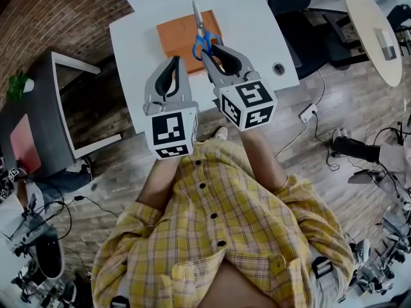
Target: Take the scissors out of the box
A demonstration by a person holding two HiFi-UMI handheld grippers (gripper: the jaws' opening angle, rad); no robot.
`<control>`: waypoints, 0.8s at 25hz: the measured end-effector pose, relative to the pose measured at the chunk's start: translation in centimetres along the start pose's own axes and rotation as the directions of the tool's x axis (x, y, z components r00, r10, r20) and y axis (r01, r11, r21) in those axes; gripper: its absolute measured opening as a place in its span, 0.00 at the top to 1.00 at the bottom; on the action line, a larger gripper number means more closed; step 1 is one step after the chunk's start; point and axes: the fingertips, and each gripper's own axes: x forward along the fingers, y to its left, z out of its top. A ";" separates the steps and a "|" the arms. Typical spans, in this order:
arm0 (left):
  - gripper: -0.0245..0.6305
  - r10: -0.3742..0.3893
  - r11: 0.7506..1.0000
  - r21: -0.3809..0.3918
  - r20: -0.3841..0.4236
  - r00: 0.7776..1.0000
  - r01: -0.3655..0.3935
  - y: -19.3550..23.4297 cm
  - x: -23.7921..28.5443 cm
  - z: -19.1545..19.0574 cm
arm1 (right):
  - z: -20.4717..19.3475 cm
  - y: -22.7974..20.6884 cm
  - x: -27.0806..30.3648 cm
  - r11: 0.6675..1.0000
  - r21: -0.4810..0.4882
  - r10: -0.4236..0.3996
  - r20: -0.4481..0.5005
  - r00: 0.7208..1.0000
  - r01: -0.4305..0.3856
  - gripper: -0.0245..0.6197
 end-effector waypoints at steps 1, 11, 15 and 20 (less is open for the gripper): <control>0.97 -0.001 1.000 0.000 0.000 1.000 0.001 0.0 0.0 0.0 | 0.2 0.0 -0.2 1.000 0.000 -0.006 0.012 1.000 0.006 0.83; 0.97 -0.011 1.000 -0.017 0.004 1.000 0.011 0.1 0.4 0.1 | 2.7 0.1 -1.5 0.996 -0.056 -0.067 0.107 0.992 0.074 0.83; 0.97 -0.011 1.000 -0.019 0.011 1.000 0.011 0.2 0.5 0.1 | 2.7 0.5 -1.5 0.994 -0.075 -0.066 0.111 0.992 0.075 0.83; 0.97 -0.014 1.000 -0.024 0.014 1.000 0.014 0.3 0.6 0.1 | 2.7 0.6 -1.6 0.993 -0.085 -0.067 0.125 0.990 0.078 0.83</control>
